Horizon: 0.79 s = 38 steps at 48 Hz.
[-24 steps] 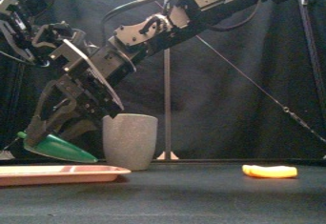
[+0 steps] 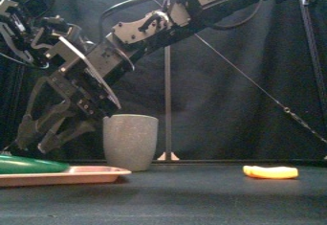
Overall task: Pick the green pepper then place it on the pink plate
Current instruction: Drop green pepper on the pink plate and return to neutral
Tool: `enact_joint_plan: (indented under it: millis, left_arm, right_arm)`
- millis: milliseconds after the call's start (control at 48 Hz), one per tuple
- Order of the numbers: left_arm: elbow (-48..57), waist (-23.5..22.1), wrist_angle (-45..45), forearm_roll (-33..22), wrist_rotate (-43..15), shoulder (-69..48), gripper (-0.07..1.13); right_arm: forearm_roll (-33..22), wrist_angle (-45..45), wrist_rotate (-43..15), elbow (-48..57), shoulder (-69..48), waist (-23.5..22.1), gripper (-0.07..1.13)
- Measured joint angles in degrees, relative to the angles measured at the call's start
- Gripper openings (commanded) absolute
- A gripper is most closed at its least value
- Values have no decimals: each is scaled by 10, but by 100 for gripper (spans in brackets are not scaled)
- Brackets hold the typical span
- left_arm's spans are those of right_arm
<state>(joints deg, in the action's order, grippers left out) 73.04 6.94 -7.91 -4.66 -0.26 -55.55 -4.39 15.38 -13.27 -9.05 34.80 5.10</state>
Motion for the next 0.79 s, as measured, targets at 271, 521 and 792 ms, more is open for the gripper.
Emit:
enact_joint_plan:
  millis: [271, 521, 792]
  left_arm:
    - [1, 1, 0, 0, 1, 1, 15]
    - [3, 1, 0, 0, 0, 0, 15]
    - [5, 1, 0, 0, -1, 0, 15]
  right_arm:
    - [-68, -6, -2, 59, -103, 11, 83]
    - [-81, -62, -1, 153, -184, 11, 83]
    - [-92, -186, 4, 287, -278, 4, 83]
